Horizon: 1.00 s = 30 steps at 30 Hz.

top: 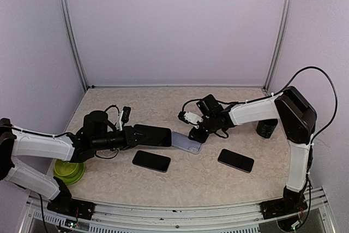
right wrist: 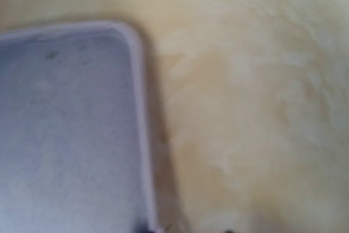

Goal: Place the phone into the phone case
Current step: Place the phone case at the center of the board, then install the phone on the phone case.

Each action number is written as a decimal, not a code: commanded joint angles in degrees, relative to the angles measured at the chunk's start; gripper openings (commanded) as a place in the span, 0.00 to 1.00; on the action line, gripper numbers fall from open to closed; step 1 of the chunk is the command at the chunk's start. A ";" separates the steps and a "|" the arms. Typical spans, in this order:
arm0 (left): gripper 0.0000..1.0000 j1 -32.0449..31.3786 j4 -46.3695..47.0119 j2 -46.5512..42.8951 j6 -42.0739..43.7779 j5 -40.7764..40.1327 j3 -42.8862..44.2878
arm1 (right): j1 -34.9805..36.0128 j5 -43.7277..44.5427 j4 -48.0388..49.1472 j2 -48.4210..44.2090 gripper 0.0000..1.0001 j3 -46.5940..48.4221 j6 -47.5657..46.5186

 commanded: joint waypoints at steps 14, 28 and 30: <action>0.00 0.28 5.11 1.55 0.24 1.10 1.38 | 7.92 9.76 2.18 -11.79 0.84 -9.61 9.93; 0.00 2.82 6.08 3.55 -1.36 -0.93 2.29 | 13.15 29.59 -2.42 -8.10 1.00 -10.83 20.01; 0.00 2.92 5.60 4.30 -1.22 -0.92 3.06 | 13.15 31.16 -2.51 -7.29 1.00 -10.88 20.61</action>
